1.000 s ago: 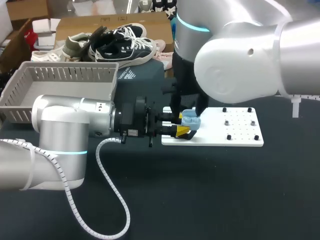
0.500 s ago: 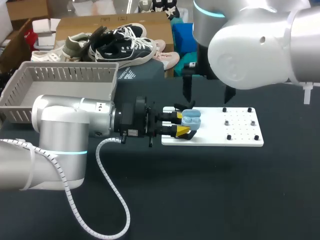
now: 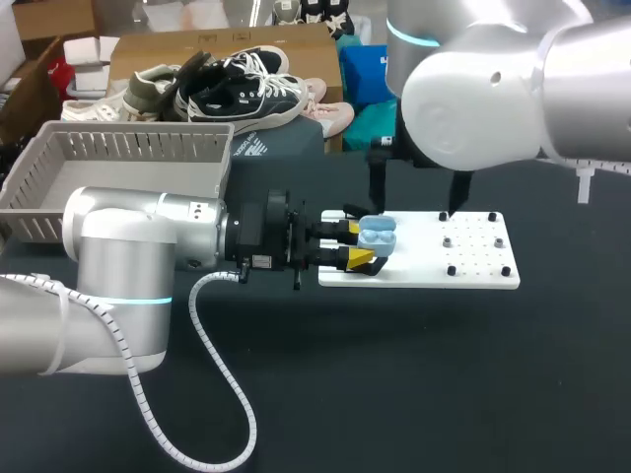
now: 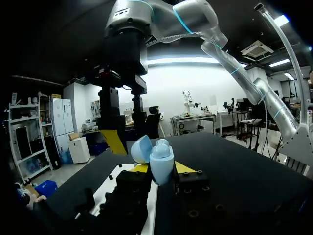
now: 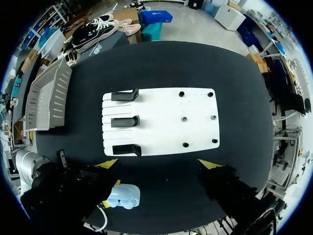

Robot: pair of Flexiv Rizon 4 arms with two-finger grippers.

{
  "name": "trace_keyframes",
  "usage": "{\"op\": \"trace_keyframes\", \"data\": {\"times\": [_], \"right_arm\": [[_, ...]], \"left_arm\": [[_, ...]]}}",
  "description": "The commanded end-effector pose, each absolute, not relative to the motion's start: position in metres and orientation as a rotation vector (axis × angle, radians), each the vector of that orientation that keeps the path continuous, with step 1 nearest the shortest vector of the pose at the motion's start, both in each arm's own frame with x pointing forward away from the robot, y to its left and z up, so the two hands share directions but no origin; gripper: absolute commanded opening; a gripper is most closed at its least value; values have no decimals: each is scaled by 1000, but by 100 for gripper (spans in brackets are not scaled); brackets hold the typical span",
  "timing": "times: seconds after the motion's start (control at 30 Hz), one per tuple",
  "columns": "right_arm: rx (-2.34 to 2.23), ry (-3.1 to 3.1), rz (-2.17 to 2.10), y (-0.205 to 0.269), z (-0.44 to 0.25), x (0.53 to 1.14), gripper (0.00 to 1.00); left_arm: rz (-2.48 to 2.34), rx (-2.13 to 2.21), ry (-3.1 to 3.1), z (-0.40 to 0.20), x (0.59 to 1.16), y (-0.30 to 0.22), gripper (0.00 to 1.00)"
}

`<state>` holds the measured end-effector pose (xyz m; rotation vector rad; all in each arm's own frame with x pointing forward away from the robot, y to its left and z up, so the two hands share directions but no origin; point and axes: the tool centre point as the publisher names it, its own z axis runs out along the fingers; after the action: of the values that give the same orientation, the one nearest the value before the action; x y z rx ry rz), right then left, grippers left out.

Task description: Pick up each earbud case from the left stands, insert the matching earbuds, close the lid, and place the case in the box.

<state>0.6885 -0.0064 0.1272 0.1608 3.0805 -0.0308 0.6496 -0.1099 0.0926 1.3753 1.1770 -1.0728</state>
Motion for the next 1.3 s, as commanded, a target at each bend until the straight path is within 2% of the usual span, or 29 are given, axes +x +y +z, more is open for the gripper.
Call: {"op": "trace_keyframes", "data": {"times": [0.03,0.5,0.97,1.3], "right_arm": [[157,3093,-28,-6,126,685,100],[135,3102,2,-11,134,654,100],[205,2969,86,-24,152,653,100],[279,2860,202,-43,156,653,100]], "left_arm": [[-1070,1372,1176,92,649,-110,0],[-1070,1372,1176,92,649,-110,0],[-1070,1372,1176,92,649,-110,0],[-973,1228,1298,107,653,-57,0]]}}
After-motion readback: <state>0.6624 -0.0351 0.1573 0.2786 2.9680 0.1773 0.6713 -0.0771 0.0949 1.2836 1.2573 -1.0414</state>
